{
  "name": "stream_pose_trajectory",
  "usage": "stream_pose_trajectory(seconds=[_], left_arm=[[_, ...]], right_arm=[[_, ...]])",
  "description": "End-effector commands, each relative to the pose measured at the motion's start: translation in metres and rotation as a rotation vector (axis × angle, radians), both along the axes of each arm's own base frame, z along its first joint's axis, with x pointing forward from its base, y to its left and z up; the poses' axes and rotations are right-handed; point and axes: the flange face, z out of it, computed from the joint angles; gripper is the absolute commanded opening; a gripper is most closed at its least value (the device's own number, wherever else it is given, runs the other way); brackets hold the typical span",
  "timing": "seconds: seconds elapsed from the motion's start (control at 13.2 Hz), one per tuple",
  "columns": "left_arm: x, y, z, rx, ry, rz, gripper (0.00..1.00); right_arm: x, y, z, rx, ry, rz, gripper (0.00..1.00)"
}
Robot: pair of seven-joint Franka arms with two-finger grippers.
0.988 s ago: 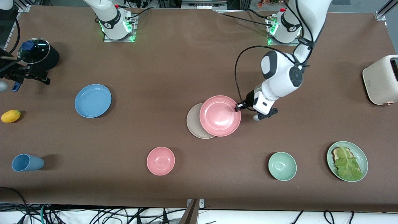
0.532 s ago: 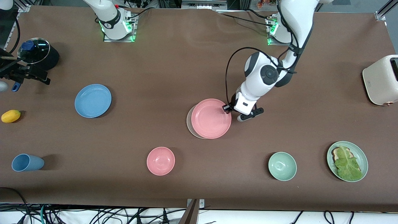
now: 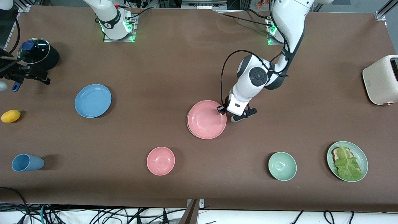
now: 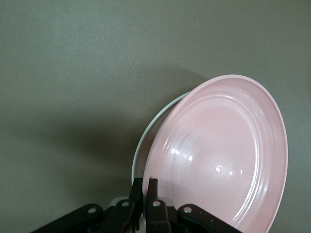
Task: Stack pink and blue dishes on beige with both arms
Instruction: 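Carry the pink plate with the left gripper onto the beige plate, then open the left gripper to release the pink plate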
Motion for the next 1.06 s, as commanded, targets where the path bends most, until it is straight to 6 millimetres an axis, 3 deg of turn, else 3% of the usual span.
stream_pose_trajectory(seconds=[0.0,0.15,0.23,0.38,0.68,0.99], left_arm=[[0.005,-0.011,-0.001,0.009,-0.027,0.003,0.00],[0.005,-0.011,-0.005,0.011,-0.028,0.003,0.02],[0.006,-0.011,-0.005,0.011,-0.030,0.003,0.19],[0.006,-0.010,-0.005,0.011,-0.030,0.003,0.38],[0.008,-0.008,-0.003,0.012,-0.037,-0.007,0.45],[0.023,0.022,0.019,0.041,-0.038,-0.057,0.60]], right_arm=[[0.001,0.001,0.004,0.009,-0.004,-0.002,1.00],[0.001,0.001,0.004,0.009,-0.004,-0.002,1.00],[0.001,0.001,0.004,0.011,-0.004,-0.003,1.00],[0.001,0.001,0.004,0.009,-0.004,-0.002,1.00],[0.001,0.001,0.004,0.011,-0.004,-0.003,1.00],[0.001,0.001,0.004,0.009,-0.004,-0.002,1.00]])
